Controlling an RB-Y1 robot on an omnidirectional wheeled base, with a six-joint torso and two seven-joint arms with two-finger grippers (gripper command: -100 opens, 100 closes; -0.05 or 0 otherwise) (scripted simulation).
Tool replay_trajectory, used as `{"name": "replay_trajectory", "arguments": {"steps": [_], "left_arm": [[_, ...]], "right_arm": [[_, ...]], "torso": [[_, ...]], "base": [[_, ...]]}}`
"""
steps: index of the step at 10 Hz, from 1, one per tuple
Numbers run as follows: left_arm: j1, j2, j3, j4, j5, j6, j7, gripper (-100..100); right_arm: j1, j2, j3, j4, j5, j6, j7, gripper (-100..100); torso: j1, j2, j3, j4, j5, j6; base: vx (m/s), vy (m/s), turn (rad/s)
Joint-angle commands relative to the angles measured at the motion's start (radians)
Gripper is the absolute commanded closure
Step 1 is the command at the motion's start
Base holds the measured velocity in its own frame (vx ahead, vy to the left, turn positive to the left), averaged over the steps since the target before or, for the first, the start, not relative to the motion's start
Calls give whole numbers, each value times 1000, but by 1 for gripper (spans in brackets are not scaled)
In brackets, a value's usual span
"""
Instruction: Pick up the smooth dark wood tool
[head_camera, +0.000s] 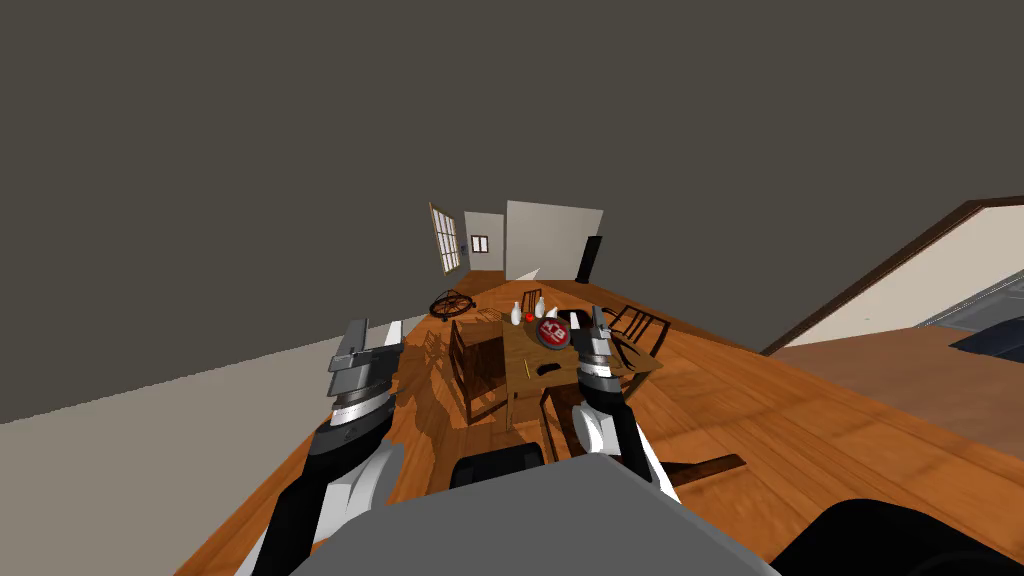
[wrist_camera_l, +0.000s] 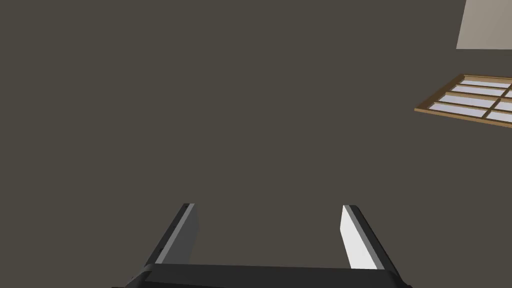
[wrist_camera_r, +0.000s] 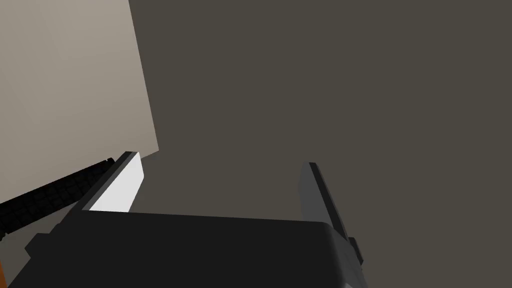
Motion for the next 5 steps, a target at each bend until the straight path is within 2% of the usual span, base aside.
{"name": "replay_trajectory", "arguments": {"steps": [1,5], "left_arm": [[0,0,0,0,0,0,0,0],[0,0,0,0,0,0,0,0]], "right_arm": [[4,-38,-10,10,16,0,3,-100],[31,-147,-66,67,115,-1,23,-100]], "torso": [[0,0,0,0,0,0],[3,3,2,1,1,0]], "base": [[-13,13,61],[-42,49,121]]}}
